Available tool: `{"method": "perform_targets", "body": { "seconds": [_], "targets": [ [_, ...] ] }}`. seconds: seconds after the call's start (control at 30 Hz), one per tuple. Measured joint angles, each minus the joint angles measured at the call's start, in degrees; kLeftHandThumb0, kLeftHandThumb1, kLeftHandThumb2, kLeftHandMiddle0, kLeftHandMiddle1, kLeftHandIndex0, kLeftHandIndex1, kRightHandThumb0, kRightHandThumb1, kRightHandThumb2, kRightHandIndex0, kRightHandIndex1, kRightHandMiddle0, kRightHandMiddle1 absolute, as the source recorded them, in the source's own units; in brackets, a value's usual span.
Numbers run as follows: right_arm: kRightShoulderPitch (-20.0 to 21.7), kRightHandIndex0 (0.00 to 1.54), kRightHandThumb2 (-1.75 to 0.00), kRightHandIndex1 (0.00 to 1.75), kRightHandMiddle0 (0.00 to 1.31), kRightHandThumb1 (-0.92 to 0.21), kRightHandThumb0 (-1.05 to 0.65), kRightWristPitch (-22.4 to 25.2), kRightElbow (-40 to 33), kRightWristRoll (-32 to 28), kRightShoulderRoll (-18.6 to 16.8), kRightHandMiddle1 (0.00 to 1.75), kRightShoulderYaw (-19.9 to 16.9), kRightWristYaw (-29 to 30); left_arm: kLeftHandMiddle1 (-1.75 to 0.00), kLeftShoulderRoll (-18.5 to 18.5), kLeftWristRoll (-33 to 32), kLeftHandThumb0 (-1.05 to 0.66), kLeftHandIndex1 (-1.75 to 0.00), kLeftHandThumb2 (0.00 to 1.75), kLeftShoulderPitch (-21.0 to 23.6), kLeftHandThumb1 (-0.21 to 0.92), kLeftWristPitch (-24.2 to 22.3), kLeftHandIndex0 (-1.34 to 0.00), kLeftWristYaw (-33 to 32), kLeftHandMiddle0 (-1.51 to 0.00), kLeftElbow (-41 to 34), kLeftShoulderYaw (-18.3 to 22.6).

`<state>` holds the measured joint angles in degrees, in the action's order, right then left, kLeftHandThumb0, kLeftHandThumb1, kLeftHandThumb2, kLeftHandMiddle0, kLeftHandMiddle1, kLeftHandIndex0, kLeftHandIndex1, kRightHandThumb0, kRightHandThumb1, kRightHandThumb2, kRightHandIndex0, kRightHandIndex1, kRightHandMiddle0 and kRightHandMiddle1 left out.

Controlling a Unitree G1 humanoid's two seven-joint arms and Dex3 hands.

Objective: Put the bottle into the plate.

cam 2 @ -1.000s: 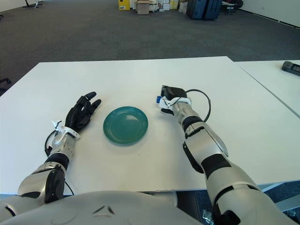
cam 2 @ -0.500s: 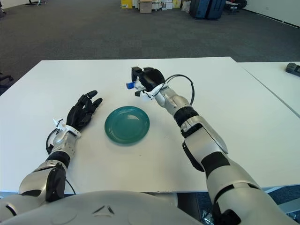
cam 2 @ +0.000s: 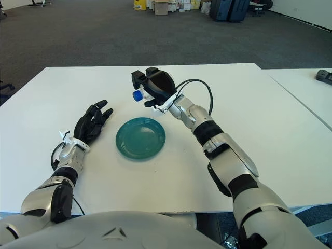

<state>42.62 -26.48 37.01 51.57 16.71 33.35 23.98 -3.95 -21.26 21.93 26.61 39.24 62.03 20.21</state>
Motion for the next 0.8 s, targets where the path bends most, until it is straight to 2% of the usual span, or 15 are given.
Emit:
{"method": "perform_targets", "body": {
  "seconds": [0.23, 0.47, 0.8],
  "targets": [
    [-1.63, 0.83, -1.65, 1.75, 0.59, -0.03, 0.0, 1.34, -4.28, 1.88, 0.53, 1.75, 0.72, -1.74, -0.66, 0.06, 0.04, -0.62, -0.98, 0.62, 0.33, 0.92, -0.19, -0.19, -0.09, -0.51, 0.46, 0.08],
    [-4.4, 0.77, -1.56, 1.74, 0.53, -0.11, 0.0, 2.04, -9.51, 1.11, 0.16, 1.75, 1.23, -8.17, -0.61, 0.35, -0.37, -0.61, -1.0, 0.6, 0.57, 0.92, -0.63, -0.21, -0.11, -0.54, 0.45, 0.35],
    [-9.09, 0.79, -1.58, 1.73, 0.55, -0.09, 0.0, 2.98, -10.81, 0.95, -1.71, 1.75, 2.67, -14.63, -0.6, 0.76, -0.74, -0.61, -1.0, 0.61, 0.51, 0.92, -1.77, -0.2, 0.0, -0.52, -0.38, 0.68]
  ]
}}
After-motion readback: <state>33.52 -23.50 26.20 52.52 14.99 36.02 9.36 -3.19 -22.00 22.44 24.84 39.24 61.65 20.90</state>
